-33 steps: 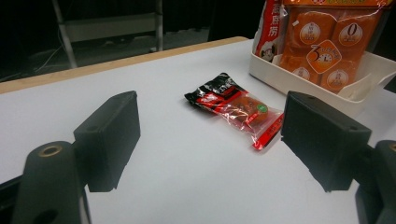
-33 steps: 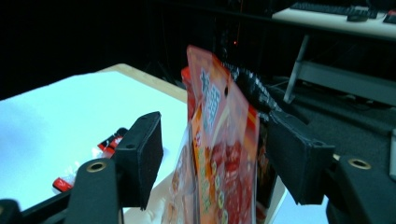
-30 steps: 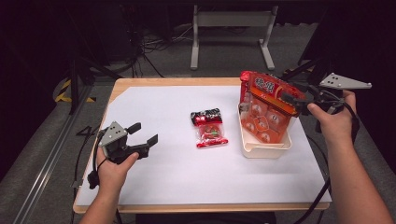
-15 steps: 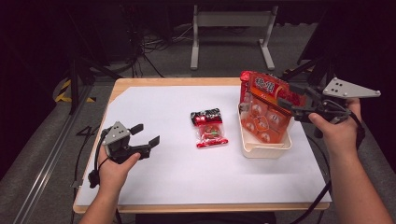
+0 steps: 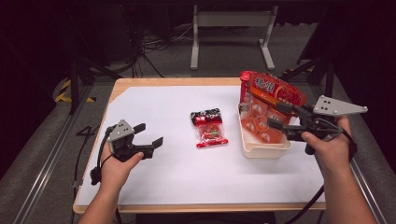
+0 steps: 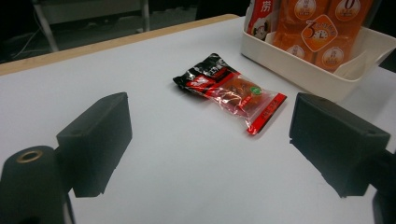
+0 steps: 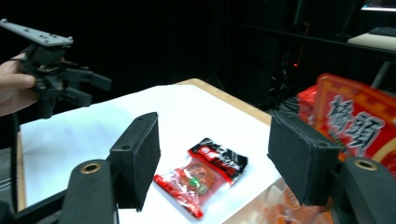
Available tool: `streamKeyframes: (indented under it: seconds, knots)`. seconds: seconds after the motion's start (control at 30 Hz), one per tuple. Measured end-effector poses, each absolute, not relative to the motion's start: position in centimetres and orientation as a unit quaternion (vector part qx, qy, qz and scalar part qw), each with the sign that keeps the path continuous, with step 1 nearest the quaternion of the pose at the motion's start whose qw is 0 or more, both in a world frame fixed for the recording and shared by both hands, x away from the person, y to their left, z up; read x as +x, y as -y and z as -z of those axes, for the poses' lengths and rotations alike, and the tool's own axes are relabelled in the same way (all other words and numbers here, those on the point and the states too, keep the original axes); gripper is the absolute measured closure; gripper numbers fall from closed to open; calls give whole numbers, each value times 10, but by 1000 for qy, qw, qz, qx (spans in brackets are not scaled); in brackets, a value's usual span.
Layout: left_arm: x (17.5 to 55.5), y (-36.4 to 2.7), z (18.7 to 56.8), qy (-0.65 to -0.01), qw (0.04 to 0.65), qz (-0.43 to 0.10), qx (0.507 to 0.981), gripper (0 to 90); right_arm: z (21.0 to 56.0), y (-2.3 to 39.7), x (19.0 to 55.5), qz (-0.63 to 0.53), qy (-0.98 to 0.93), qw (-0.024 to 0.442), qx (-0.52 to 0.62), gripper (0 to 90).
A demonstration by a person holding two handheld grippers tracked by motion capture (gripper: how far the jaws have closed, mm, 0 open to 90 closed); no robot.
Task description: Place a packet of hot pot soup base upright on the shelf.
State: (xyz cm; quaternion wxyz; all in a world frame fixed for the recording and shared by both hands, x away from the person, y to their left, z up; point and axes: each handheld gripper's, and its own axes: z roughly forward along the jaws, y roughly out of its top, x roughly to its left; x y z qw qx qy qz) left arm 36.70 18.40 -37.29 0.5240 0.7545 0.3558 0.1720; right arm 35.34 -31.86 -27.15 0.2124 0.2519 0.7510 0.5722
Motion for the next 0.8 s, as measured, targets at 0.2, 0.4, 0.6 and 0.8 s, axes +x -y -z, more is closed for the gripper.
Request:
streamKeyframes:
  seconds: [0.2,0.4,0.6,0.8]
  knots:
    - [372,-180,372,-374,534,-156,742,111,286,311,346,-576,-755,198,244,345]
    - [377,-172,370,-382,518,-166,747,189,300,301,344,-565,-767,186,240,341]
    - [388,-160,370,-365,519,-165,755,263,310,292,343,-561,-774,177,234,325]
    - [401,-152,371,-358,523,-151,758,234,315,291,342,-557,-776,176,237,321]
